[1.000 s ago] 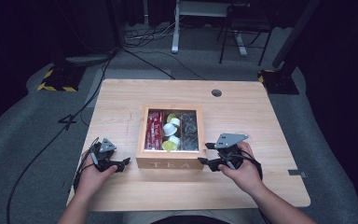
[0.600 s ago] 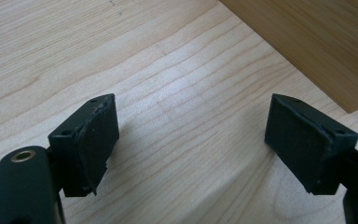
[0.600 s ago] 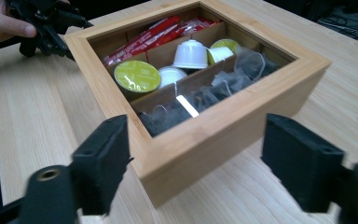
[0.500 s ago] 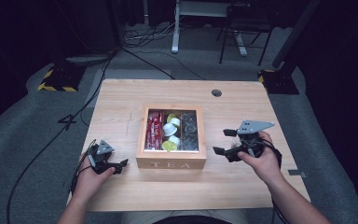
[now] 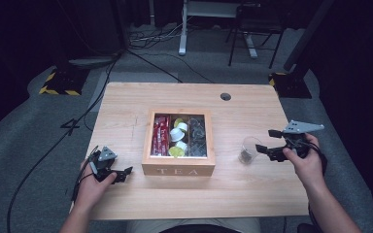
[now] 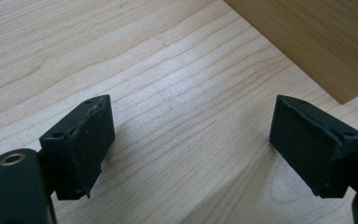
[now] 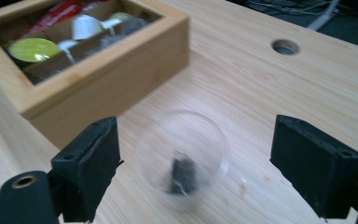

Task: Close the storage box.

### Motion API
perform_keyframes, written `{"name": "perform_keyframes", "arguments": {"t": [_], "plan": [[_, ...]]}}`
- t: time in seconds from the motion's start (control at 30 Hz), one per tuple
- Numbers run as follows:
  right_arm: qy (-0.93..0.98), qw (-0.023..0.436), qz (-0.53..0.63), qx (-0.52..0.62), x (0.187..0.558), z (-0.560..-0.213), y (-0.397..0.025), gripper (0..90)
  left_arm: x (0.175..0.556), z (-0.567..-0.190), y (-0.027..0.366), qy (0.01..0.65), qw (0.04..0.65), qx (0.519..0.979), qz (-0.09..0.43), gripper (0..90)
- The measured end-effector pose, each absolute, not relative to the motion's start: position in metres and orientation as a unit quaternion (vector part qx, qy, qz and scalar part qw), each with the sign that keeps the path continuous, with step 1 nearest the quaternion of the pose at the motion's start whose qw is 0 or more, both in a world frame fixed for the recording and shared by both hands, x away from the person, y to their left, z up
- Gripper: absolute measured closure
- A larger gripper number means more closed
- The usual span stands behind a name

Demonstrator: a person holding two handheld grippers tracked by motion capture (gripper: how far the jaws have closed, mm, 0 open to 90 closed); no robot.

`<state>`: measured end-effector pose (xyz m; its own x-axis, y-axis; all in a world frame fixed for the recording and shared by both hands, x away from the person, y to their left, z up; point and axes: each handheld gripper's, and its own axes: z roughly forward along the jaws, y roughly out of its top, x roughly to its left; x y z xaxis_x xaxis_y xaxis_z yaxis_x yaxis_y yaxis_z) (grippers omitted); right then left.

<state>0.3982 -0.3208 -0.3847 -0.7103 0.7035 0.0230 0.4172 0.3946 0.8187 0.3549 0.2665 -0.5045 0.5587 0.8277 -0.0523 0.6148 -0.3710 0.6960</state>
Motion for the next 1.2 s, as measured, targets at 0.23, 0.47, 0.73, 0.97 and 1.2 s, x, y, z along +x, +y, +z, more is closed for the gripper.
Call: {"name": "perform_keyframes", "arguments": {"t": [0.23, 0.47, 0.73, 0.97, 1.2], "plan": [[0.808, 0.185, 0.403, 0.388, 0.402, -0.402, -0.364, 16.3, 0.356, -0.505, 0.263, 0.426, 0.331, 0.828, 0.153, 6.7], [0.808, 0.198, 0.36, 0.422, 0.408, -0.428, -0.395, 16.5, 0.357, -0.505, 0.263, 0.426, 0.326, 0.83, 0.151, 4.9], [0.798, 0.177, 0.344, 0.462, 0.411, -0.466, -0.415, 18.5, 0.359, -0.505, 0.262, 0.426, 0.325, 0.83, 0.153, 3.5], [0.802, 0.179, 0.33, 0.465, 0.408, -0.489, -0.416, 18.3, 0.36, -0.505, 0.262, 0.426, 0.322, 0.832, 0.152, 2.5], [0.804, 0.186, 0.332, 0.457, 0.404, -0.499, -0.41, 15.4, 0.361, -0.505, 0.261, 0.426, 0.323, 0.832, 0.15, 1.5]]}}
